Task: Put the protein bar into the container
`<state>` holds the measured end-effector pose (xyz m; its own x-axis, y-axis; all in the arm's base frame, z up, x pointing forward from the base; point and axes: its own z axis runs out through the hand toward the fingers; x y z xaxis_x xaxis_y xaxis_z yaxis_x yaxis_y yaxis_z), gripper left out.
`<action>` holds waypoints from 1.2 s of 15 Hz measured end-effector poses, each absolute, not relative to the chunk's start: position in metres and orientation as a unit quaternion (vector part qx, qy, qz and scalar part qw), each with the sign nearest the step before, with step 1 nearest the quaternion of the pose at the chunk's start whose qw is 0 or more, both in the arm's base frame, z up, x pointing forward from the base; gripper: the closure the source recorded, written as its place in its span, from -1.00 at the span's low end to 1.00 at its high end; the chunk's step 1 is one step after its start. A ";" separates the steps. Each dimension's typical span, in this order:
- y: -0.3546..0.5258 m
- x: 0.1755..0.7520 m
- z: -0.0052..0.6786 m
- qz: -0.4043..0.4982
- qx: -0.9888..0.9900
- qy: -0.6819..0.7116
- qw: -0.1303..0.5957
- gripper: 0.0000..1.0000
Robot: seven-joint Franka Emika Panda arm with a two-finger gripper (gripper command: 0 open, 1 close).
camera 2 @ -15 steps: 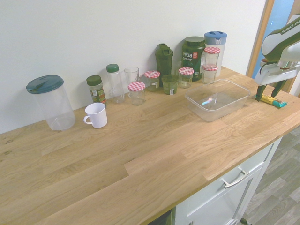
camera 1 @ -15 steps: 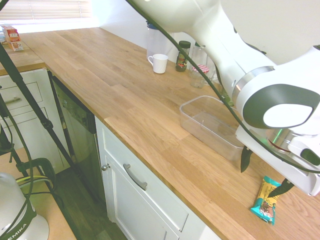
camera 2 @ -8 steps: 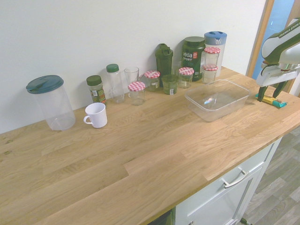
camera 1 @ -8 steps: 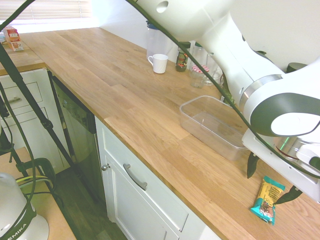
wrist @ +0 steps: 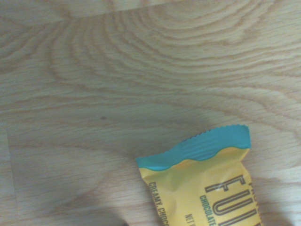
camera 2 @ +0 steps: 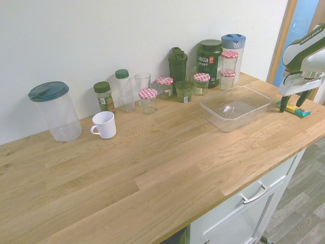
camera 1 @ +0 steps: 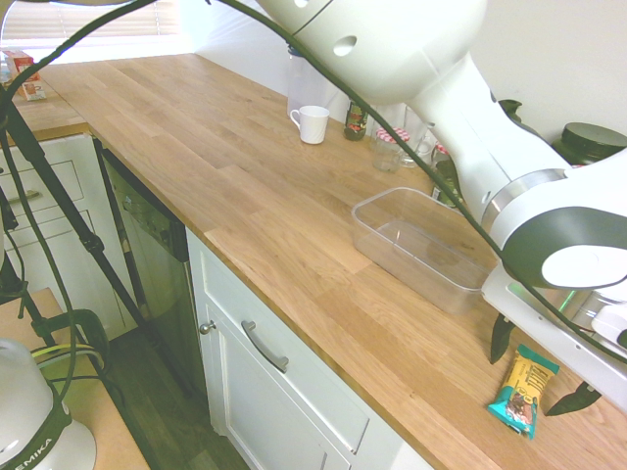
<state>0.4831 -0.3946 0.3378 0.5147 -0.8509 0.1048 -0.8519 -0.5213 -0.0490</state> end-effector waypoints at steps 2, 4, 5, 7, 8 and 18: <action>-0.395 0.483 0.338 0.058 0.871 -0.488 0.003 1.00; -0.396 0.483 0.338 0.059 0.871 -0.487 0.004 1.00; -0.396 0.483 0.338 0.059 0.872 -0.487 0.004 1.00; -0.396 0.483 0.338 0.059 0.872 -0.486 0.004 1.00; -0.396 0.483 0.338 0.059 0.872 -0.486 0.004 1.00; -0.384 0.496 0.343 0.062 0.877 -0.476 0.006 1.00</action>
<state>0.4964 -0.3844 0.3427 0.5387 -0.8348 0.1139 -0.8361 -0.5463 -0.0491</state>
